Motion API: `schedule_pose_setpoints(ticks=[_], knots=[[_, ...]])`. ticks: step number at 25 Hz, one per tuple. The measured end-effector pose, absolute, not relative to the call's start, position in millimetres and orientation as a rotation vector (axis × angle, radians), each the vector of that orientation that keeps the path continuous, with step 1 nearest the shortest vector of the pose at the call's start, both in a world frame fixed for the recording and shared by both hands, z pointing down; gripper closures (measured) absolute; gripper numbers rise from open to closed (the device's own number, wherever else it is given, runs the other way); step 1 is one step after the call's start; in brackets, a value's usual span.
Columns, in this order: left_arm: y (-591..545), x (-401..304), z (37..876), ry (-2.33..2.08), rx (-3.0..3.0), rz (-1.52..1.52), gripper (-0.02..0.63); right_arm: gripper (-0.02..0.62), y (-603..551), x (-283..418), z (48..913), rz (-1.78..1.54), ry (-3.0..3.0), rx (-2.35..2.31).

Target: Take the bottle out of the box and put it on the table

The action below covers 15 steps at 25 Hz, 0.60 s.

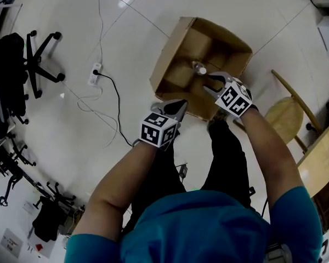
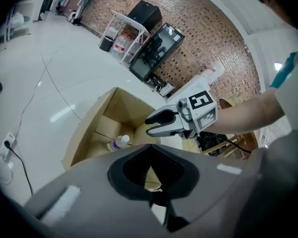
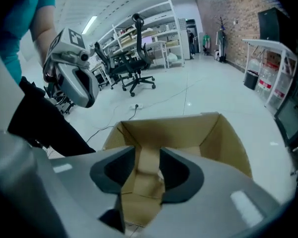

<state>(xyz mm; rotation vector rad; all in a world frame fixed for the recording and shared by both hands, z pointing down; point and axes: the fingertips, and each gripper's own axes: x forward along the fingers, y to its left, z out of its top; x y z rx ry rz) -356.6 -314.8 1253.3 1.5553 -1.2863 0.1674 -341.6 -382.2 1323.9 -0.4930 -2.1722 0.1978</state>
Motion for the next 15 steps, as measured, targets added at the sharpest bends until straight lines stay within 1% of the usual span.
schedule_pose_setpoints(ticks=[1, 4, 8, 15], knots=[[-317, -358, 1267, -1.273, 1.551, 0.172, 0.606, 0.429, -382, -342, 1345, 0.188, -2.141, -0.503], [-320, -364, 1301, -1.237, 1.546, 0.188, 0.606, 0.411, -381, -343, 1402, 0.139, -2.045, -0.534], [-314, -372, 1352, -1.207, 1.539, 0.211, 0.606, 0.407, -376, -342, 1474, 0.005, -1.938, -0.586], [-302, -374, 1412, -1.193, 1.506, 0.202, 0.606, 0.406, -356, -333, 1559, -0.103, -1.817, -0.645]])
